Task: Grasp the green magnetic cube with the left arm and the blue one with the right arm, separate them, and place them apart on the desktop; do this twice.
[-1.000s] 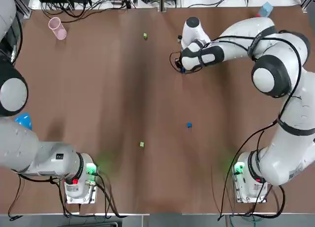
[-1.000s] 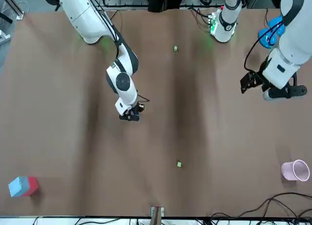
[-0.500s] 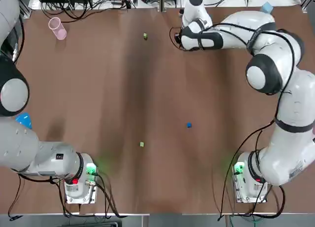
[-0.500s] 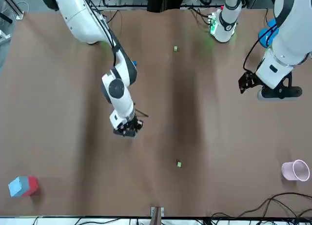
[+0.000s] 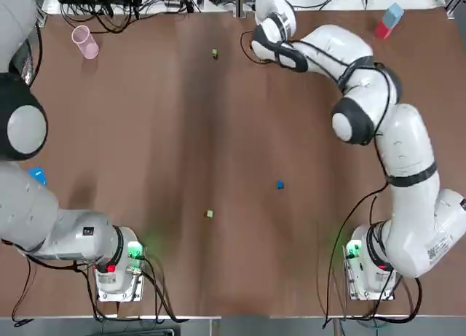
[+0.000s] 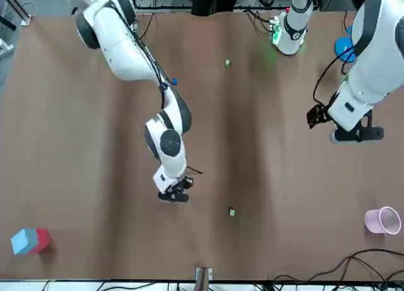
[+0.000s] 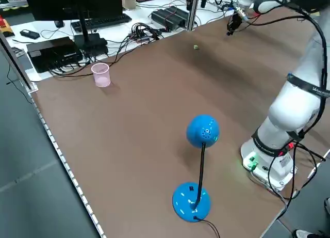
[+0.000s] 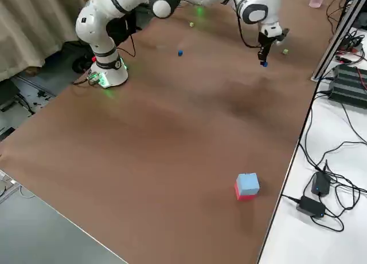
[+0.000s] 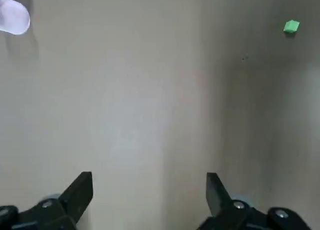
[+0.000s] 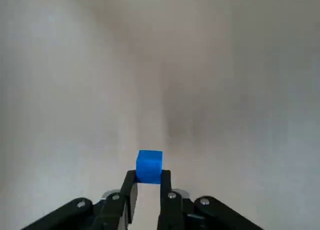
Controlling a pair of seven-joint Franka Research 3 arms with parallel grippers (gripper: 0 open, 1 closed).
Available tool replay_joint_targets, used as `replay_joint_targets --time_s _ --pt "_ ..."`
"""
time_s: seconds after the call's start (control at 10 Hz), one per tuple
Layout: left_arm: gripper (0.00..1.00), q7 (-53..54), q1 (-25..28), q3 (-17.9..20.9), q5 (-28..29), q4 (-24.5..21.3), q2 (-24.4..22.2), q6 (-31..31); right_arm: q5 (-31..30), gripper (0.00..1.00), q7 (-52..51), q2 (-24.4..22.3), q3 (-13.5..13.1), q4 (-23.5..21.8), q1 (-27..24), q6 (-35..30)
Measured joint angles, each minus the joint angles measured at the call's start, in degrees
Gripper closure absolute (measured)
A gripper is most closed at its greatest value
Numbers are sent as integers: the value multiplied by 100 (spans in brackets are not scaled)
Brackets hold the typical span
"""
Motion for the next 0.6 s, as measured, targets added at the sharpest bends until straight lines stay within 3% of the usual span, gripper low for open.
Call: replay_joint_targets --time_s 0.2,0.6 --pt "0 0 1 -2 -29 93 13 0 2 78 -148 461 16 695 -30 373" --pt "0 3 3 -4 -32 121 83 -3 1 78 -1902 674 19 950 -363 957"
